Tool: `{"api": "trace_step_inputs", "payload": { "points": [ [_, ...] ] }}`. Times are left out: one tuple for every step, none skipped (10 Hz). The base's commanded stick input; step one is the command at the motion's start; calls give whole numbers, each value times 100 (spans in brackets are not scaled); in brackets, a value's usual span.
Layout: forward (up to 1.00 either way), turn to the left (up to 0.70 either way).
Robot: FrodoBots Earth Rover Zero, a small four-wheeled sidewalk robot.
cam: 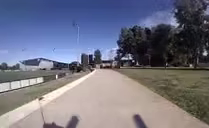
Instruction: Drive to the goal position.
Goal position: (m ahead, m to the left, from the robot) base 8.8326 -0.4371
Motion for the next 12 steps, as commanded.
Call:
{"api": "trace_step_inputs", "payload": {
  "points": [
    [100, 0],
    [100, -14],
    [100, -33],
    [100, 0],
    [100, 0],
    [100, 0],
    [100, 0],
    [100, 0],
    [100, 0],
    [100, 0],
    [100, 0],
    [100, 0]
  ]
}}
